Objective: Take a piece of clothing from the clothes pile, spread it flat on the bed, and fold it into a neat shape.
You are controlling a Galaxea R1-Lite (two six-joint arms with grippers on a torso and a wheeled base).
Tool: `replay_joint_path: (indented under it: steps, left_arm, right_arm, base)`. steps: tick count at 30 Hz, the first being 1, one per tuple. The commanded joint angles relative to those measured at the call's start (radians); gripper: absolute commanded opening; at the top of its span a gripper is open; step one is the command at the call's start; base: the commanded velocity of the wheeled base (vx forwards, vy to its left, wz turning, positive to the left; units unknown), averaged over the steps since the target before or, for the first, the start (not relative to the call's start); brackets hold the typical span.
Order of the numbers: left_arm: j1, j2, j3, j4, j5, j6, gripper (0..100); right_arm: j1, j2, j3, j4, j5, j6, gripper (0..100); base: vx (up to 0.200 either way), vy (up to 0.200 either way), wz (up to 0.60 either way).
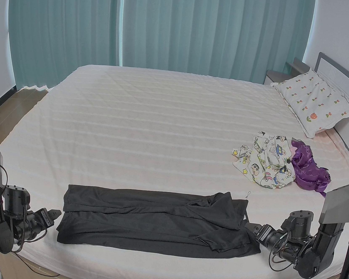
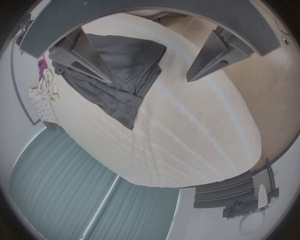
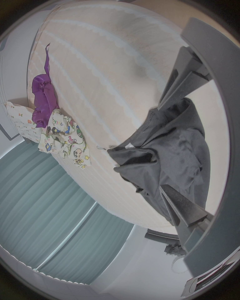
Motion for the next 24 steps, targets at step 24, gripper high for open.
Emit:
replay_joint_path:
  steps: [24]
  left_arm:
    - [0.016, 0.16, -0.315, 0.188, -0.398, 0.206, 100]
  right_arm:
    - [0.004, 0.012, -0.014, -0.024, 0.024, 0.047, 100]
  base:
    - [0.0, 0.0, 0.0]
